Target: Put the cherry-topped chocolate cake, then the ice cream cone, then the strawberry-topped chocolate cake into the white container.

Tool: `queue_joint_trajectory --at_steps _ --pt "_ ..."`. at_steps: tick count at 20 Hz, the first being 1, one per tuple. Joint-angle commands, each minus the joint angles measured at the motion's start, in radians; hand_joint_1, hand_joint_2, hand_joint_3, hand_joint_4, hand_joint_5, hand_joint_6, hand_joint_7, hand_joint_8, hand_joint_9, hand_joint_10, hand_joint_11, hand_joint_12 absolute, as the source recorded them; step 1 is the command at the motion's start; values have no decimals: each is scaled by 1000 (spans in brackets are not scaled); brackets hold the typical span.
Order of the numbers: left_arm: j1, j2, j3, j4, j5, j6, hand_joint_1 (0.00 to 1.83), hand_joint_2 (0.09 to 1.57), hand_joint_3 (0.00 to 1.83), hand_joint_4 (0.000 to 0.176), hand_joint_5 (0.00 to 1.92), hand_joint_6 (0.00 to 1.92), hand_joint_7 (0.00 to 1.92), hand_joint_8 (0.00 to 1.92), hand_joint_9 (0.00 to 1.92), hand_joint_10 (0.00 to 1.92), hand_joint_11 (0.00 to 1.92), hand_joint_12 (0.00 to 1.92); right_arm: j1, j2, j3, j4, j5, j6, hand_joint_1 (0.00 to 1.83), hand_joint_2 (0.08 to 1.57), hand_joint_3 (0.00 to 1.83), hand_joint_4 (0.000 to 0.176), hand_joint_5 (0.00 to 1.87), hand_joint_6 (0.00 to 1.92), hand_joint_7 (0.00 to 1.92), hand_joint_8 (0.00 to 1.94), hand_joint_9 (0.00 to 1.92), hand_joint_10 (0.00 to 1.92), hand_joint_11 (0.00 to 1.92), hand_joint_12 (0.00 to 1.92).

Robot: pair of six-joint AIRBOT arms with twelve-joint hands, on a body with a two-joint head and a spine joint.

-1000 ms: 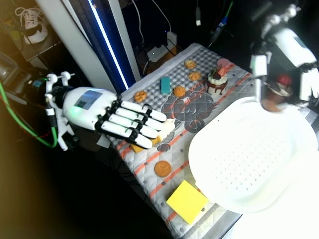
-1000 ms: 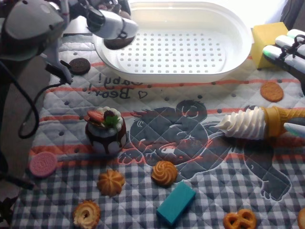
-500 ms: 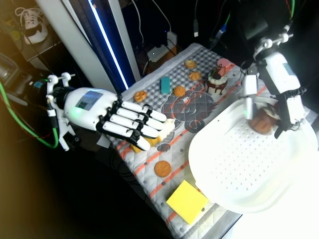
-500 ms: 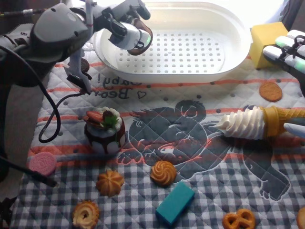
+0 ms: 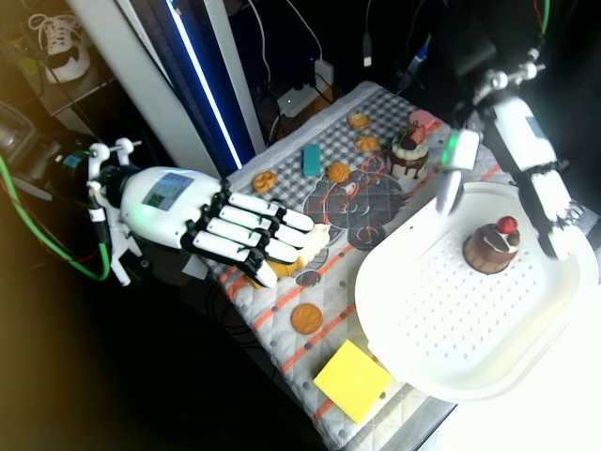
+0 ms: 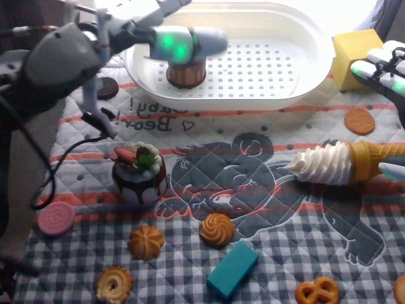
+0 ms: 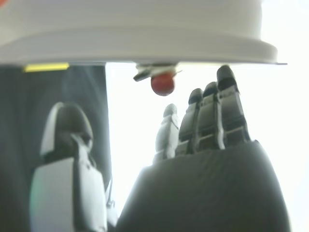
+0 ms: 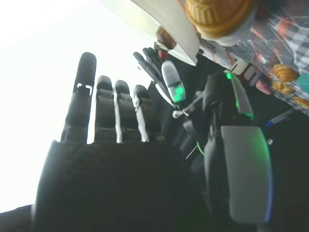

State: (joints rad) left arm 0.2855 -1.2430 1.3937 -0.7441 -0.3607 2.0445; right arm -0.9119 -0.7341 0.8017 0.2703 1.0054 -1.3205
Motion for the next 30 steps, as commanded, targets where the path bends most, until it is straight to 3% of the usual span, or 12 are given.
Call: queue_joint_trajectory --at_steps 1,3,4,6,12,17,19,22,23,26,27,30 --pt "-1 38 -18 72 -151 -65 582 1000 19 112 0 0 0 0 0 0 0 583 2 6 3 -5 124 7 574 1193 0 34 0 0 0 0 3 0 0 641" --pt "8 87 -69 142 -197 -134 562 997 5 130 0 0 0 0 0 0 0 442 1 8 1 -6 124 9 580 1193 0 29 0 0 0 0 3 1 0 572" --pt "25 146 -139 206 -263 -186 530 943 0 167 0 0 0 0 0 0 0 88 -1 13 -1 -7 124 12 568 1182 0 47 0 0 0 0 0 0 0 550" --pt "62 224 -233 272 -356 -230 549 1021 26 176 0 0 0 0 0 0 0 3 -2 15 1 -12 119 32 590 1157 0 67 0 0 0 0 4 1 0 501" --pt "271 418 -459 362 -685 -343 660 1153 18 176 14 5 0 0 0 0 21 15 -2 -15 37 -16 34 77 633 1100 0 11 0 0 6 2 48 11 0 578" --pt "424 474 -555 376 -884 -367 664 1233 0 164 0 0 0 0 0 0 6 197 -2 -96 114 40 -65 94 673 1109 1 38 0 0 2 0 46 3 0 1051" --pt "444 487 -566 393 -898 -390 672 1242 0 148 7 1 0 0 0 0 0 386 0 -120 138 61 -88 94 704 1106 0 0 0 0 12 3 85 24 0 1262" --pt "463 493 -574 389 -912 -392 650 1243 0 133 0 0 0 0 0 0 0 428 26 -161 174 69 -130 94 770 1174 4 0 281 124 440 76 281 792 0 1606" --pt "465 493 -574 389 -913 -392 650 1243 0 133 0 0 0 0 0 0 0 428 28 -164 176 69 -133 94 770 1174 4 0 281 124 440 76 281 792 0 1606" --pt "486 498 -577 373 -926 -394 641 1257 1 129 2 1 1 0 0 0 0 519 51 -191 196 68 -150 94 971 1235 2 0 443 541 721 451 498 1195 358 1823" --pt "493 501 -577 369 -928 -400 625 1261 0 117 2 1 2 0 1 0 0 591 62 -191 196 62 -149 94 1134 1278 1 0 483 1331 808 1190 673 1362 619 1901" --pt "504 503 -577 361 -939 -403 615 1275 3 108 1 0 0 0 0 0 0 571 81 -164 181 32 -133 94 1190 1262 0 0 683 1266 781 1569 759 1685 720 1921"
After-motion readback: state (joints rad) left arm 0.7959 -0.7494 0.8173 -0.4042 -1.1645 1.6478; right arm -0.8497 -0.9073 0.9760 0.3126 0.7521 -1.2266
